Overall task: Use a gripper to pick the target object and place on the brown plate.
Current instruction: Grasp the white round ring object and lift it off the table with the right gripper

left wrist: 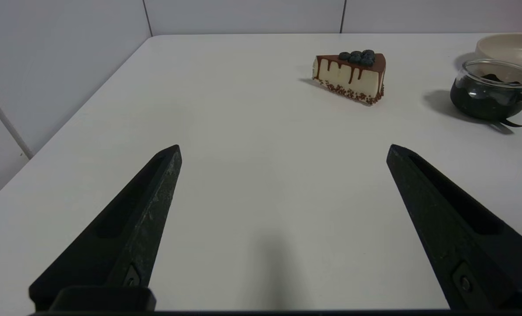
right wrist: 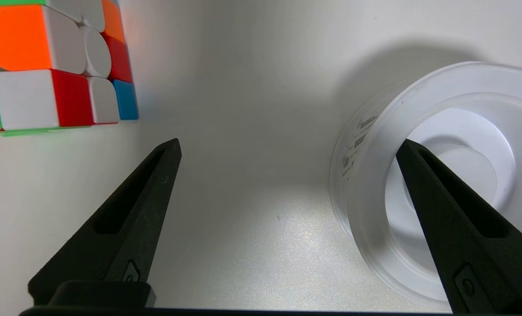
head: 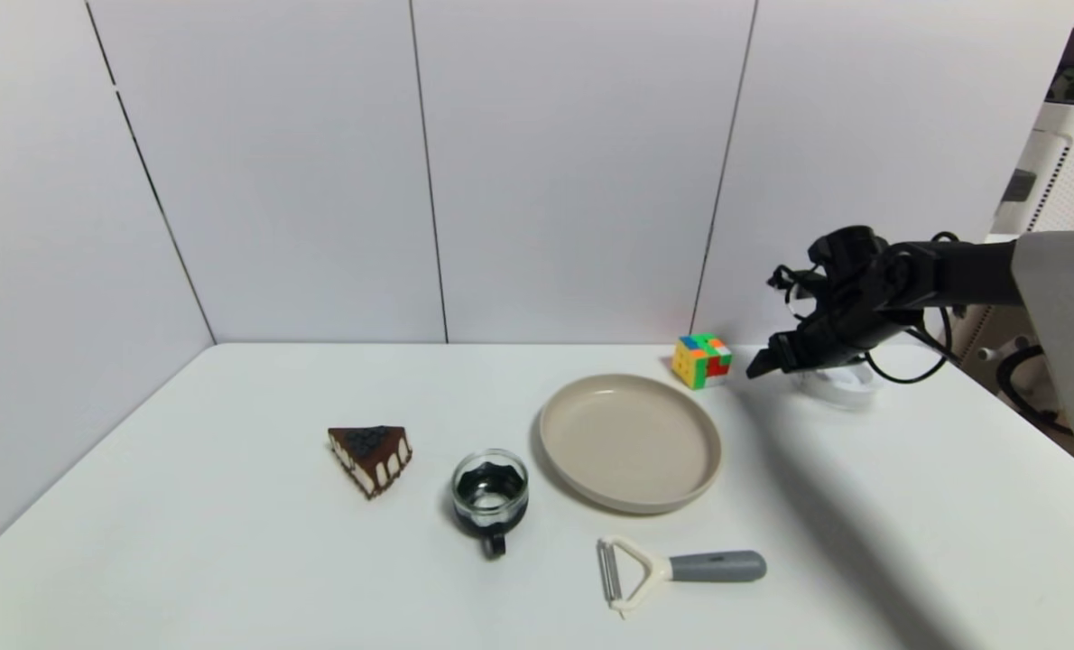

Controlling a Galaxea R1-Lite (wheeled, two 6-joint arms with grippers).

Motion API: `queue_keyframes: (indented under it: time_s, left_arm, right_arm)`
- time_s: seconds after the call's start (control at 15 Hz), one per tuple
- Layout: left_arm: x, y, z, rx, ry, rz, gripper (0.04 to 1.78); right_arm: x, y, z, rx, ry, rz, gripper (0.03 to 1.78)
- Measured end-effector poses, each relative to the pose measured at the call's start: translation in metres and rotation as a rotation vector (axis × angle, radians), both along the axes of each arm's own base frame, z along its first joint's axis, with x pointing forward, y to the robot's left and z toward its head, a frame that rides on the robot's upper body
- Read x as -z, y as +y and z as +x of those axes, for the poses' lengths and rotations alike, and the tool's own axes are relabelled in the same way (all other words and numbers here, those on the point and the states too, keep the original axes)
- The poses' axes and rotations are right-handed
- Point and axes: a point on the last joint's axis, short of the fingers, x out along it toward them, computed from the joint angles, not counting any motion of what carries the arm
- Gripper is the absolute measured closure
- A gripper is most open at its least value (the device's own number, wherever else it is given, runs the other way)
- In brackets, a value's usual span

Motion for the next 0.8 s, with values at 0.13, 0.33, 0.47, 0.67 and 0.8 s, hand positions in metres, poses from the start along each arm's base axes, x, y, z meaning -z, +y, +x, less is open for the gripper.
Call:
queue_keyframes:
  time_s: [0.13,0.33,0.47,0.67,0.8]
  left_arm:
    - [0.0,0.0,0.0,-0.001,0.0,0.0,0.13]
    - [0.0,0.0,0.0,0.0,0.0,0.0,0.13]
    - [0.0,0.0,0.0,-0.001,0.0,0.0,0.13]
    - [0.0,0.0,0.0,-0.001,0.0,0.0,0.13]
    - [0.0,0.0,0.0,0.0,0.0,0.0,0.13]
  right_arm:
    - [0.0016,0.0,0.0003,0.0,0.004,-0.001,0.12]
    - [0.0048,-0.0014,0.001,0.003,0.011,-0.002,0.12]
    - [0.0069,-0.0033,0.0014,0.005,0.016,-0.004,0.41]
    - [0.0087,-0.0051,0.0017,0.004,0.02,-0.008,0.81]
    - [0.009,-0.0059,0.0017,0.006,0.021,-0.009,1.01]
